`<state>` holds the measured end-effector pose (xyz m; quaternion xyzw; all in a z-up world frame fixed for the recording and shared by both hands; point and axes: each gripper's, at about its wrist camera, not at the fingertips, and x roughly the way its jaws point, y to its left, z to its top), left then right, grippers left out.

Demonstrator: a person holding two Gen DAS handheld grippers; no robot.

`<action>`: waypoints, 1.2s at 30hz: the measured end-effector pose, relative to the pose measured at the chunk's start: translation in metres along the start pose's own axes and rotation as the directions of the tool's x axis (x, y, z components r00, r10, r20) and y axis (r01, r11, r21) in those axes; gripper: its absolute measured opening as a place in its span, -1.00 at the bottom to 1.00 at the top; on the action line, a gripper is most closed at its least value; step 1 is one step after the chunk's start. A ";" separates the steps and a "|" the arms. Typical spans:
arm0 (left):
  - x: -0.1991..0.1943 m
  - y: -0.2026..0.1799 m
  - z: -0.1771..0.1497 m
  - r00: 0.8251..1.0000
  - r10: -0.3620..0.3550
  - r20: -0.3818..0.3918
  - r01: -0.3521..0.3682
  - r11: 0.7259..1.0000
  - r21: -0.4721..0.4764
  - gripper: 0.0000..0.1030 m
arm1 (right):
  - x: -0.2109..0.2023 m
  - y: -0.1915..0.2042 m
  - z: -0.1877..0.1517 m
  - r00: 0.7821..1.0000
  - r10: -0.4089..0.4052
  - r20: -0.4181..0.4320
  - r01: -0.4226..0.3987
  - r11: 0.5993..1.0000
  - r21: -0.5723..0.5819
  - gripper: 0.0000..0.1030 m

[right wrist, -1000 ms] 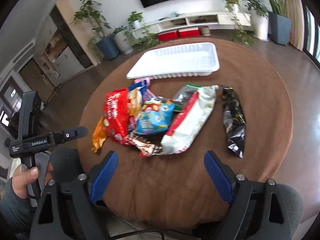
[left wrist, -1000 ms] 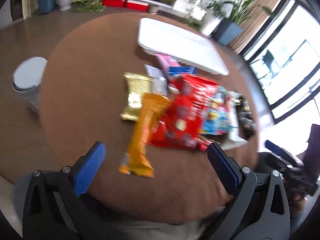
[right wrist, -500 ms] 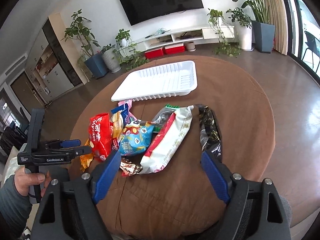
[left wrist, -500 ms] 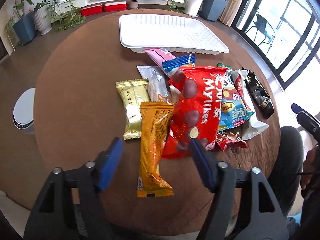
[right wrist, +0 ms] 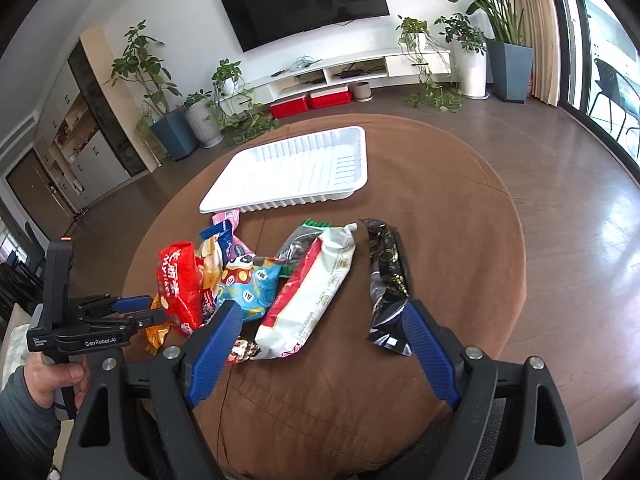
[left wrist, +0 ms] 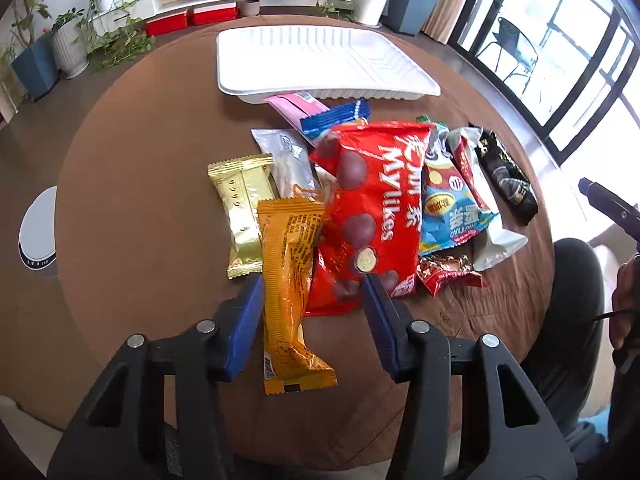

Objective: Organize snacks
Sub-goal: 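Grasp the orange bar with the left tool while the right tool grasps the black packet, then carry the orange bar and black packet into the white tray with both tools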

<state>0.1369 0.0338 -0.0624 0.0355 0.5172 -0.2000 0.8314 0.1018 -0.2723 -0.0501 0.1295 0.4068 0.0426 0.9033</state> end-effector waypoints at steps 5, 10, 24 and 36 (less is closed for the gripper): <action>0.006 0.012 -0.003 0.999 0.007 -0.032 -0.008 0.999 -0.037 -0.07 | 0.001 -0.007 0.005 1.000 -0.022 0.003 0.022 1.000 -0.006 0.65; 0.016 0.015 -0.002 0.999 0.003 -0.053 -0.005 0.999 -0.040 -0.54 | 0.013 -0.021 0.019 0.996 -0.076 -0.048 0.075 0.997 -0.019 0.55; 0.032 0.021 -0.009 0.996 -0.022 -0.086 0.018 0.999 -0.044 -0.60 | 0.104 -0.044 0.033 0.936 -0.114 -0.332 0.096 0.993 -0.070 0.15; 0.030 0.021 -0.011 0.996 -0.024 -0.081 0.021 0.999 -0.038 -0.66 | 0.126 -0.048 0.028 0.921 -0.144 -0.363 0.113 0.988 -0.105 -0.54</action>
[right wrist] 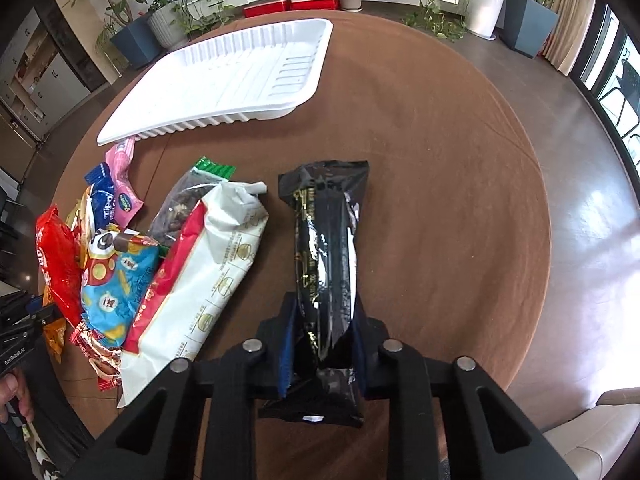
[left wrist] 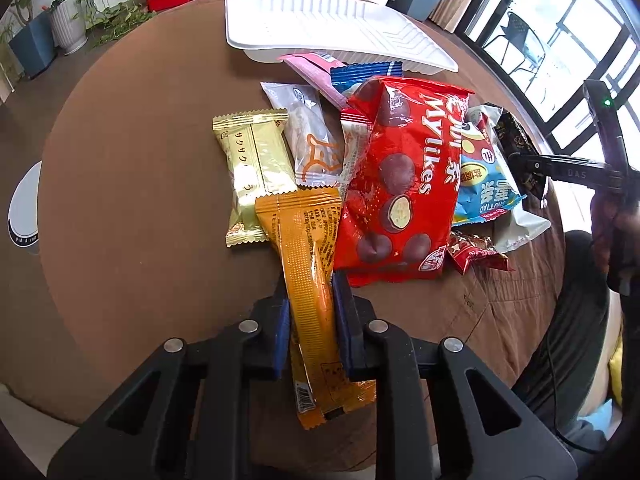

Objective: Organize snacks
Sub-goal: 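Carry the orange bar and black packet into the white tray with both tools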

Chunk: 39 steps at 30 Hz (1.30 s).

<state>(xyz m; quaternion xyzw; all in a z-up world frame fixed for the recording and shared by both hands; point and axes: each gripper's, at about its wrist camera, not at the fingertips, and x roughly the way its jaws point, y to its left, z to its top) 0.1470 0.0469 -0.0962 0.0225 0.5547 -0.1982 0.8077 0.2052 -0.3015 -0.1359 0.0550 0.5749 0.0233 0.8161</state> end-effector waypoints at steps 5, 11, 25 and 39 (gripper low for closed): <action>-0.007 0.004 -0.004 1.000 -0.010 0.019 0.010 1.000 -0.013 -0.69 | -0.012 0.003 -0.007 0.999 -0.006 0.036 0.006 1.000 -0.013 -0.62; -0.024 0.007 -0.009 0.998 -0.016 0.060 0.018 0.999 -0.037 -0.69 | -0.025 0.002 -0.007 0.997 0.020 0.075 -0.021 1.000 0.008 -0.63; -0.064 0.039 0.003 0.987 -0.067 0.146 0.087 0.987 -0.135 -0.69 | -0.048 0.001 -0.021 0.972 0.211 0.099 -0.219 0.973 0.071 -0.63; -0.116 0.082 0.146 0.958 -0.037 0.286 0.063 0.995 -0.080 -0.69 | -0.080 -0.062 0.071 0.954 0.115 0.278 -0.177 0.962 0.207 -0.63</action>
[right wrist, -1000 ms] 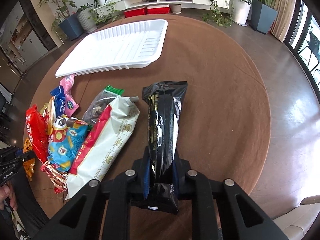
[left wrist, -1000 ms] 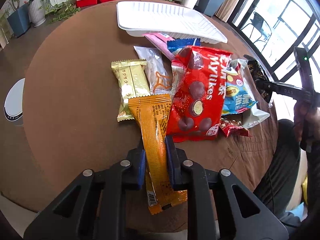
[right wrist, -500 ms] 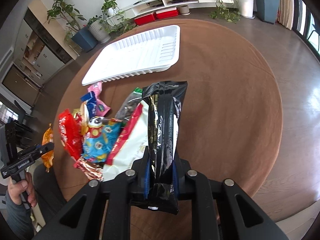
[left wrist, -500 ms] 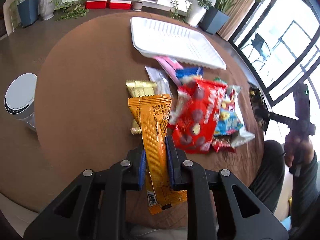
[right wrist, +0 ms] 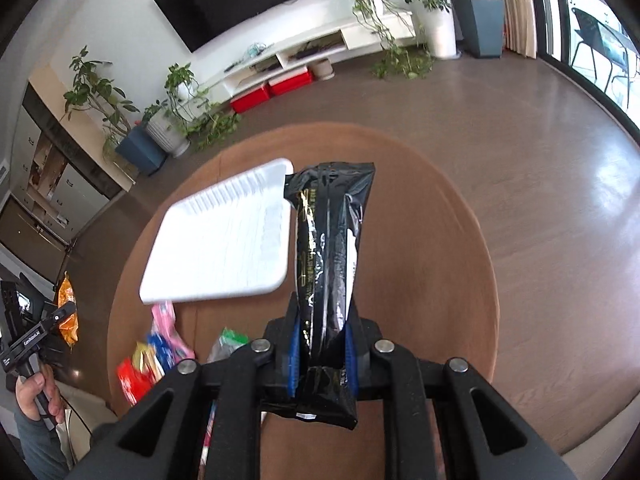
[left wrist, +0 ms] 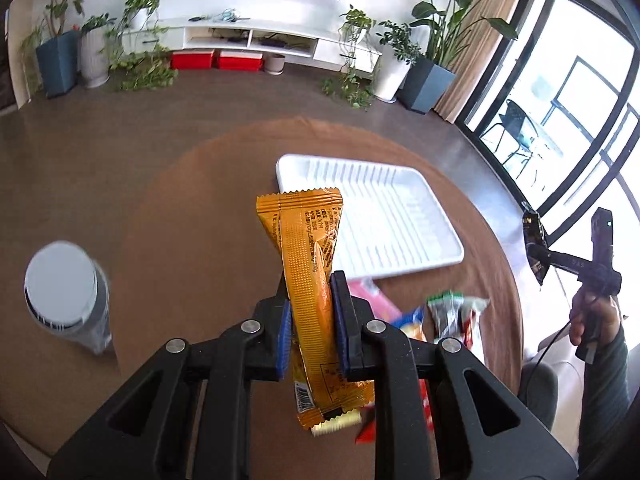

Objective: Organize snacks
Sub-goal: 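Carry the orange bar and black packet into the white tray with both tools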

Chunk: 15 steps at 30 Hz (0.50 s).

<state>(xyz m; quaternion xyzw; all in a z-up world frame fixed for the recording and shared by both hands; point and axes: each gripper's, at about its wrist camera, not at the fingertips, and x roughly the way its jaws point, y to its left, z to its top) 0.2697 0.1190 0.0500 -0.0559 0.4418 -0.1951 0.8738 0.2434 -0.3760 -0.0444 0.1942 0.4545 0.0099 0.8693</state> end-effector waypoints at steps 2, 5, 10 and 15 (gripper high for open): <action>0.005 -0.006 0.028 1.000 -0.017 0.017 0.016 0.999 0.030 -0.69 | 0.004 0.016 0.022 1.000 0.016 0.020 -0.015 1.000 -0.025 -0.63; 0.017 -0.017 0.066 1.000 0.005 0.020 -0.007 0.997 0.080 -0.69 | 0.015 0.044 0.045 0.998 0.052 0.028 -0.050 0.997 -0.066 -0.63; 0.062 -0.042 0.107 0.998 0.055 -0.019 -0.051 0.984 0.170 -0.69 | 0.055 0.097 0.073 0.994 0.107 -0.009 -0.107 0.986 -0.125 -0.63; 0.130 -0.045 0.124 0.992 0.074 -0.107 -0.056 0.985 0.164 -0.69 | 0.109 0.133 0.077 0.991 0.100 -0.087 -0.113 0.981 -0.158 -0.63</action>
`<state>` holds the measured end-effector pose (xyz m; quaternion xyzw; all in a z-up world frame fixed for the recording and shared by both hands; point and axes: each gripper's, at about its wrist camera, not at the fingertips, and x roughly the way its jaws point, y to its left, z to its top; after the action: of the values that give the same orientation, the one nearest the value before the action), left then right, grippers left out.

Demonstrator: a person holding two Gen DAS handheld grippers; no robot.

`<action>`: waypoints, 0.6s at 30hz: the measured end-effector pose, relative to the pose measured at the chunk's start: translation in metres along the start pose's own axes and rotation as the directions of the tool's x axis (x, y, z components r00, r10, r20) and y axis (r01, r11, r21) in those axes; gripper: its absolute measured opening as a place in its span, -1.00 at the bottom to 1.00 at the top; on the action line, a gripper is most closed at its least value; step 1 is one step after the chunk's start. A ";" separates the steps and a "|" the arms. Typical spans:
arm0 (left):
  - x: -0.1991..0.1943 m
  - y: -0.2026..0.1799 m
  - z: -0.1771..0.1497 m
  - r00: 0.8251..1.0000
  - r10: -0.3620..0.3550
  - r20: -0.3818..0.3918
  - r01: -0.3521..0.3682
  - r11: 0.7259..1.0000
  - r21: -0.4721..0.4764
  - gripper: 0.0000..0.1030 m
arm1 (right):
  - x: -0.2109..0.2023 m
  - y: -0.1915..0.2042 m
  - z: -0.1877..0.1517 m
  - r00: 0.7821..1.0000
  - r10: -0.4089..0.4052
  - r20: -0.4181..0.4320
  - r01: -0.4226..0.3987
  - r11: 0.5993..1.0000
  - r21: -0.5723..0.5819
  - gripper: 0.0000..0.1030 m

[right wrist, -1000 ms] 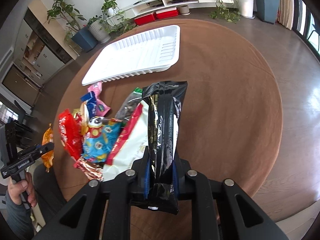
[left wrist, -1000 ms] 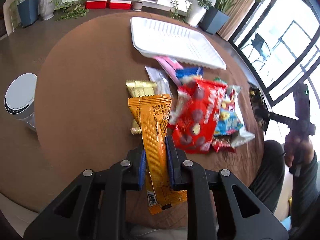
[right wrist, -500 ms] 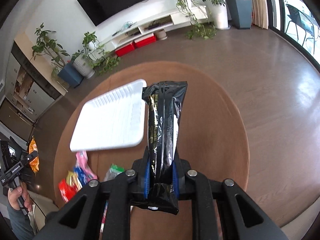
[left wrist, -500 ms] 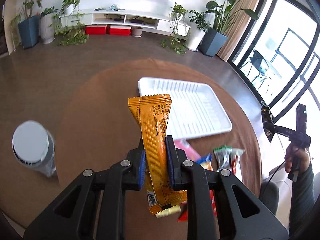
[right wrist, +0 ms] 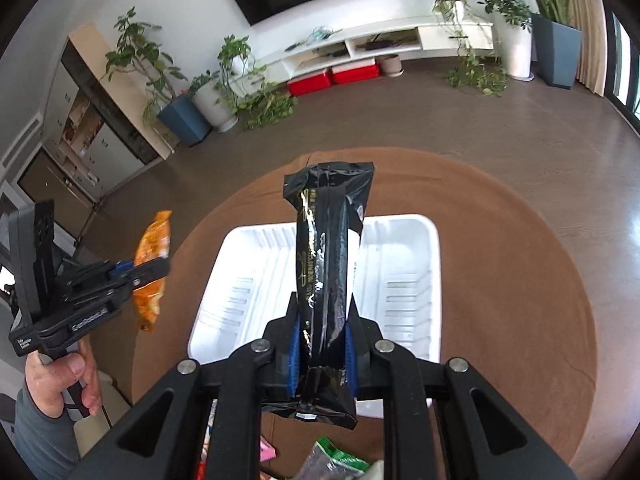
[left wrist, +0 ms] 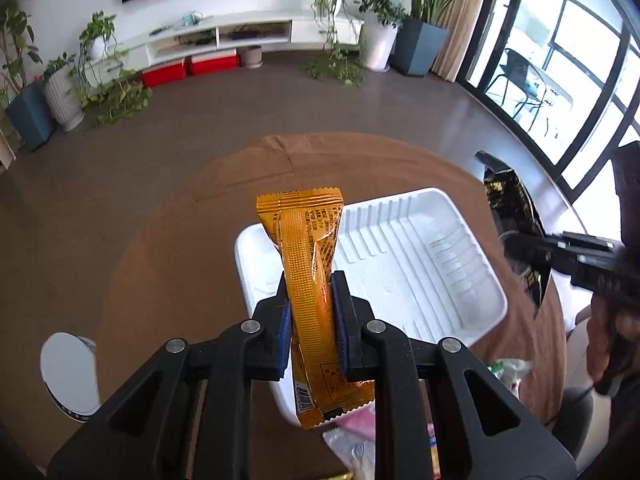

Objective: Organize snacks
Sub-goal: 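Carry the orange bar and black packet into the white tray with both tools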

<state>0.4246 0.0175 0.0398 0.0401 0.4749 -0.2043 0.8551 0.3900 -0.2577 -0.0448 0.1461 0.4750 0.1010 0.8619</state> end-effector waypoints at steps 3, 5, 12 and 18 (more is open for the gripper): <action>0.036 -0.003 0.000 0.999 -0.020 -0.042 0.020 1.000 -0.014 -0.69 | 0.029 0.004 0.000 0.999 -0.016 -0.045 0.015 1.000 -0.002 -0.63; 0.059 -0.002 -0.004 0.997 -0.020 -0.073 0.019 1.000 -0.015 -0.69 | 0.045 0.002 -0.001 0.997 -0.028 -0.070 0.028 1.000 -0.001 -0.63; 0.104 -0.006 -0.020 0.991 -0.007 -0.136 0.006 1.000 -0.009 -0.69 | 0.082 -0.011 -0.001 0.991 -0.063 -0.122 0.063 0.998 0.001 -0.62; 0.132 -0.015 -0.021 0.988 -0.001 -0.156 0.002 1.000 0.006 -0.69 | 0.098 -0.018 -0.004 0.985 -0.090 -0.145 0.090 0.996 -0.004 -0.62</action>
<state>0.4633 -0.0318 -0.0794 0.0580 0.5397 -0.2027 0.8150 0.4387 -0.2436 -0.1306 0.1178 0.5425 0.0719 0.8286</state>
